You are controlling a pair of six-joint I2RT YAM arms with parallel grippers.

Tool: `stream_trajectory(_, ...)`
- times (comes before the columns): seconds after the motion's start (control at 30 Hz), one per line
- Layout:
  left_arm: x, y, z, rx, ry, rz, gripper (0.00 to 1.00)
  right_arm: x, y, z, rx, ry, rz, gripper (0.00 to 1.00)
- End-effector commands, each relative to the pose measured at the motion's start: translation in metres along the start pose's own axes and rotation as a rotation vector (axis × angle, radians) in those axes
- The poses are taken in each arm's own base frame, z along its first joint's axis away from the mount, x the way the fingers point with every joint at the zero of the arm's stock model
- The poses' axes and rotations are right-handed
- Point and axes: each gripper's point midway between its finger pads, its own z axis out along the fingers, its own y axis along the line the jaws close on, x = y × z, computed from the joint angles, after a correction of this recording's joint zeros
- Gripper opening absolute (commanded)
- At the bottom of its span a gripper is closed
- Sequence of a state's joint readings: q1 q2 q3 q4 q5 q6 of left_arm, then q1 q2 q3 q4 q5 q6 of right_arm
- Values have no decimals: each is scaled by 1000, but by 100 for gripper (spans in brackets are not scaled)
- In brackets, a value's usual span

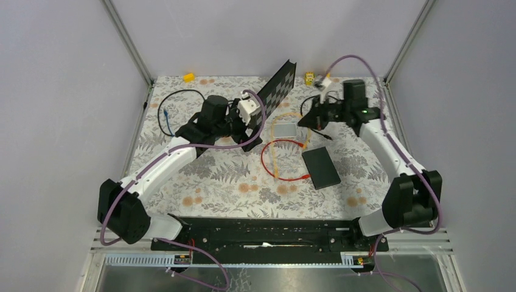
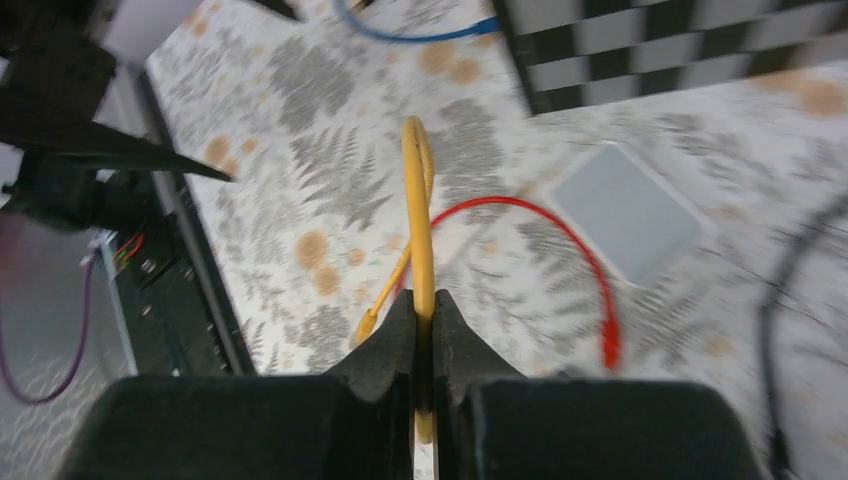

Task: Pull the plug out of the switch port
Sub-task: Place the connector at the center of the board.

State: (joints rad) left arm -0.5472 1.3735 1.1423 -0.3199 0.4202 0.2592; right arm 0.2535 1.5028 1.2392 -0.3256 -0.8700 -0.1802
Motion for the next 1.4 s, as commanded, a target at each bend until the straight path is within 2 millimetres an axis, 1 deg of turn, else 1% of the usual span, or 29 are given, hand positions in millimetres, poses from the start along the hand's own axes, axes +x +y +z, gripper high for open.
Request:
stream_trajectory(0.0,-32,5,-15,-45,-119,41,99,-36,-22,-65,78,-140,5,0)
stream_trajectory(0.1,-32,6,-15,-54,-123,34,99,-50,-50,-99,176,-205,42,0)
stream_trajectory(0.23,-31,6,-14,-53,-125,31,99,-67,-96,-133,314,-308,123,0)
stream_trajectory(0.33,-30,6,-14,-54,-123,29,99,-77,-133,-153,382,-392,225,0)
stream_trajectory(0.43,-28,6,-14,-57,-119,27,99,-82,-169,-162,426,-453,308,0)
stream_trajectory(0.57,-26,6,-14,-58,-116,26,99,-86,-209,-157,450,-495,381,0)
stream_trajectory(0.67,-22,6,-12,-53,-107,20,99,-77,-240,-145,445,-497,450,1)
stream_trajectory(0.77,-21,5,-11,-49,-104,18,99,-56,-274,-134,488,-470,500,4)
stream_trajectory(0.9,-20,4,-9,-42,-101,15,99,-30,-310,-121,522,-420,554,7)
stream_trajectory(1.07,-16,4,-6,-36,-90,9,99,-5,-341,-109,555,-362,632,12)
stream_trajectory(1.17,-12,6,-3,-41,-78,4,99,5,-357,-110,611,-330,636,18)
stream_trajectory(1.2,-10,6,-2,-42,-73,4,99,8,-362,-111,634,-315,633,21)
stream_trajectory(1.27,-5,8,1,-47,-57,-3,99,10,-369,-115,666,-297,627,28)
stream_trajectory(1.37,2,14,6,-68,-34,-7,99,14,-373,-117,692,-268,623,40)
